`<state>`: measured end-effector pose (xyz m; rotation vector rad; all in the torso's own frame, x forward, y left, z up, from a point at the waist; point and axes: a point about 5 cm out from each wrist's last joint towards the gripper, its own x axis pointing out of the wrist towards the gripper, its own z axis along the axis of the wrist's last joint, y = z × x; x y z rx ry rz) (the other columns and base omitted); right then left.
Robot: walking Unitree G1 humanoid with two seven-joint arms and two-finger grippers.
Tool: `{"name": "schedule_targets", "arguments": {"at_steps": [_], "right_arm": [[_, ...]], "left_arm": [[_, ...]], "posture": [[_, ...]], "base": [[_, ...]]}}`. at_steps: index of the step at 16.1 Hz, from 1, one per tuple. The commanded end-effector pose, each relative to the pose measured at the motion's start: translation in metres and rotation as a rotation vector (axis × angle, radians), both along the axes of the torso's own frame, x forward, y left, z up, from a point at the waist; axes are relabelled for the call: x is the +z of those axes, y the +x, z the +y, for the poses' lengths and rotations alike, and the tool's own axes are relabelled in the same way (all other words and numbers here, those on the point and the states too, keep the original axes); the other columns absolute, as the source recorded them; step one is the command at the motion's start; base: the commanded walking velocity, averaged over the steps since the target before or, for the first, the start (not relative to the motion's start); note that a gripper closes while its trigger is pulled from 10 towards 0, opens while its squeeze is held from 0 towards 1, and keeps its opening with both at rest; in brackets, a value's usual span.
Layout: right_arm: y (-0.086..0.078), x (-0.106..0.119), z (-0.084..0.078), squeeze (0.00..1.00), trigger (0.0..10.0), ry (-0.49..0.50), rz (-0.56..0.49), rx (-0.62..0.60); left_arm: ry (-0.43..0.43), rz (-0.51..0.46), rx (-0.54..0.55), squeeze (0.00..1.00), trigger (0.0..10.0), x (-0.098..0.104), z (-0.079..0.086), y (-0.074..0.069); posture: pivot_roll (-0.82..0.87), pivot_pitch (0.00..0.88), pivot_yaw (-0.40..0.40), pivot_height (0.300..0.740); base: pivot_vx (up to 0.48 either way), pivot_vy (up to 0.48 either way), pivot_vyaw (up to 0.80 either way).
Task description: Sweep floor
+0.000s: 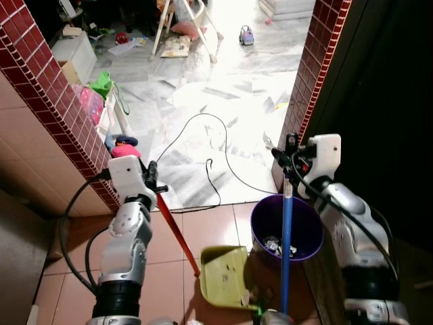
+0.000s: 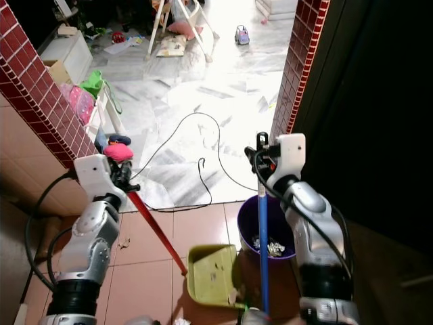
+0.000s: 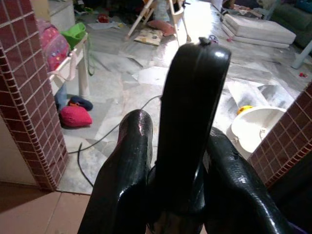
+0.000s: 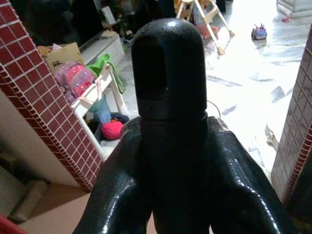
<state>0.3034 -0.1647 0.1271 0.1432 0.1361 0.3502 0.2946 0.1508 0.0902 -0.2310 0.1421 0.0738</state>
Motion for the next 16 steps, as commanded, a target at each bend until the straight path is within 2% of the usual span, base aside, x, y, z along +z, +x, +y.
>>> {"name": "schedule_targets", "arguments": {"at_steps": [1, 4, 9, 16], "right_arm": [[-0.005, -0.009, 0.014, 0.00, 10.0, 0.081, 0.042, 0.045], [-0.011, -0.013, 0.015, 0.00, 10.0, 0.044, 0.023, 0.060], [-0.022, -0.023, 0.004, 0.00, 10.0, -0.066, 0.021, 0.076], [-0.031, -0.038, -0.003, 0.00, 10.0, -0.122, 0.044, 0.090]], "left_arm": [[-0.026, -0.057, 0.010, 0.00, 10.0, 0.011, 0.000, 0.005], [-0.051, -0.084, 0.028, 0.00, 10.0, 0.017, -0.002, 0.007], [-0.002, -0.194, 0.139, 0.00, 10.0, 0.044, 0.018, 0.017], [0.013, -0.314, 0.312, 0.00, 10.0, 0.077, 0.044, 0.018]], "posture": [[-0.07, 0.000, 0.069, 0.740], [-0.08, 0.000, 0.066, 0.740], [-0.08, 0.000, 0.061, 0.740], [-0.08, 0.000, 0.037, 0.740]], "base": [[0.000, 0.000, 0.00], [0.000, 0.175, 0.00], [0.000, 0.000, 0.00], [0.000, 0.000, 0.00]]}}
